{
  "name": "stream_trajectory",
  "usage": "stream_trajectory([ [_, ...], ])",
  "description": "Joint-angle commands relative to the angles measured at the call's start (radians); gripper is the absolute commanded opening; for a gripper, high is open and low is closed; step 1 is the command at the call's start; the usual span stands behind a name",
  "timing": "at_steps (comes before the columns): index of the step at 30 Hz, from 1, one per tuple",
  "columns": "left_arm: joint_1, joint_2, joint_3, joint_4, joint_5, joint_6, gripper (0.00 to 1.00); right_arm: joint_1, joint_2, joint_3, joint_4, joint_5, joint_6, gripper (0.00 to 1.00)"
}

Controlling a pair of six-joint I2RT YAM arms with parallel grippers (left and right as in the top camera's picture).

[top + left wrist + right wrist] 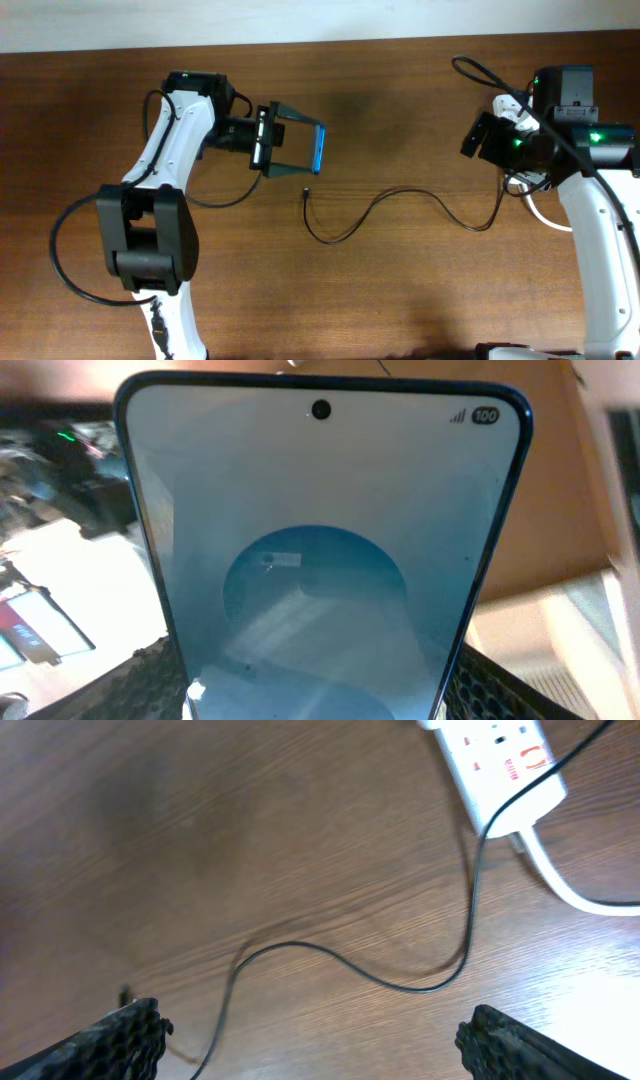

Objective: Plug charger to phone and switch on socket
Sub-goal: 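Move the right gripper to the phone and grasp its side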

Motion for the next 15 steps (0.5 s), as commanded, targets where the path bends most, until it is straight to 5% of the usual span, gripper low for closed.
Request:
stream_trajectory([
  [1,0.004,0.001,0.026,0.031,-0.270,-0.183,0.00,-0.003,0.017,0.015,0.003,-0.130,-0.046,0.98],
  [8,0.003,0.002,0.026,0.156,-0.679,-0.503,0.00,0.080,0.072,0.013,0.043,-0.309,-0.048,0.99],
  [11,0.003,0.002,0.026,0.196,-0.705,-0.532,0.00,0.175,0.114,0.011,0.103,-0.367,-0.043,1.00],
  [15,0.003,0.002,0.026,0.237,-0.743,-0.579,0.00,0.266,0.180,0.006,0.205,-0.446,0.078,0.88],
])
